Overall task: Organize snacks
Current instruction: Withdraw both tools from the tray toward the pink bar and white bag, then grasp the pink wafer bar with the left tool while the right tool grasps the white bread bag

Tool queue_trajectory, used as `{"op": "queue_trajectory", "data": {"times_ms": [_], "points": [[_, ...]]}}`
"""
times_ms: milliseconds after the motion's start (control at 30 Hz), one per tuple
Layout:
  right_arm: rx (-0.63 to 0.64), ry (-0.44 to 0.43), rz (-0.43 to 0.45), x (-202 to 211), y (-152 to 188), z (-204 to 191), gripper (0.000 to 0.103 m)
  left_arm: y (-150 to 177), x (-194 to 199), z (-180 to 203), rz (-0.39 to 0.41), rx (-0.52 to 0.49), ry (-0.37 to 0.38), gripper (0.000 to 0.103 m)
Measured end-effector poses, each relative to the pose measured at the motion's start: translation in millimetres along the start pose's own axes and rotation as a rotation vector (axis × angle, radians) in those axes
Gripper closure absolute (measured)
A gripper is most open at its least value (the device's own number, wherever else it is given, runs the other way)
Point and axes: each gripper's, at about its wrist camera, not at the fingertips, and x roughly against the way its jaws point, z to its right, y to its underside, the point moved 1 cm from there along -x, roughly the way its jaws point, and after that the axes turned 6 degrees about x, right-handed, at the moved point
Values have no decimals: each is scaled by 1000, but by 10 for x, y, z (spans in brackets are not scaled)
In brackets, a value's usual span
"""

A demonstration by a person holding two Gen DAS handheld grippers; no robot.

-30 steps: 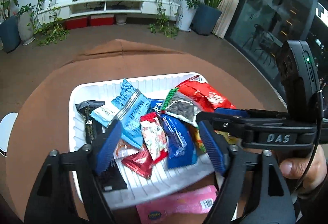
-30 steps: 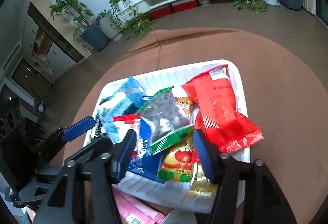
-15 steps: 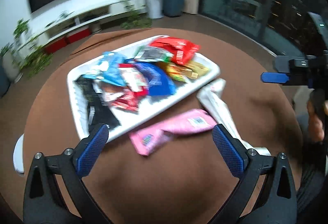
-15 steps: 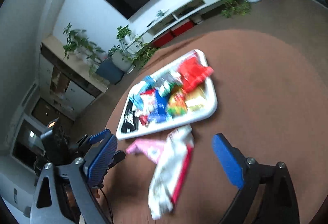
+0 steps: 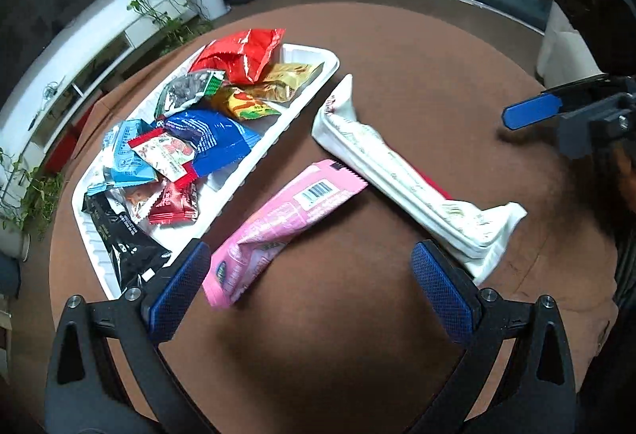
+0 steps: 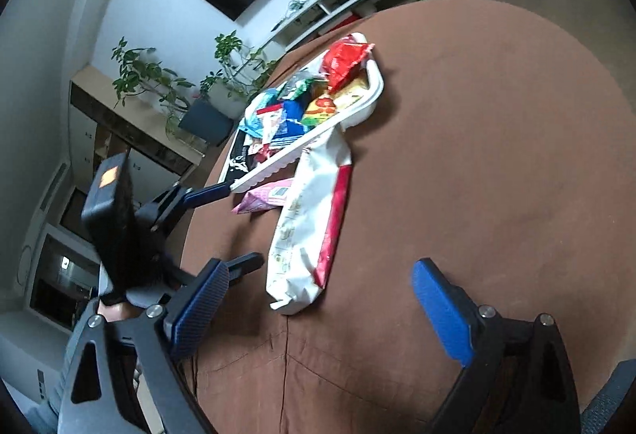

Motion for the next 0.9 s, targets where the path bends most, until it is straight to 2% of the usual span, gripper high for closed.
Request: {"op": "queue_trajectory", "data": {"times_ms": [100,433,567,667,733,767,800,867,900], "points": [[5,-9,-3,-29,0,-5,7,-61,-69,-96,-31,6,43,1],[6,-8,-19,-58,41,35,7,-246,-388,-110,-146,-84,69,3],[11,-12,-25,-45,69,25,7,-302,-510,-138,-161,-92,71,3],[11,-20,-38,-82,84,3,8,-301,-630,-195,-204,-81,95,2],[13,-21,-46,-108,86,-3,9,-326,-684,-257,-220,-40,139,9],[15,-19,-48,-111,88,-2,9,-328,-687,-271,-220,-32,153,18],[16,-18,-50,-116,87,-6,9,-334,-688,-275,-218,-21,183,23],[18,-16,-51,-118,93,-13,10,-330,-668,-265,-209,-22,184,35],[24,-10,-52,-123,95,-22,10,-328,-661,-264,-207,-18,185,37]]}}
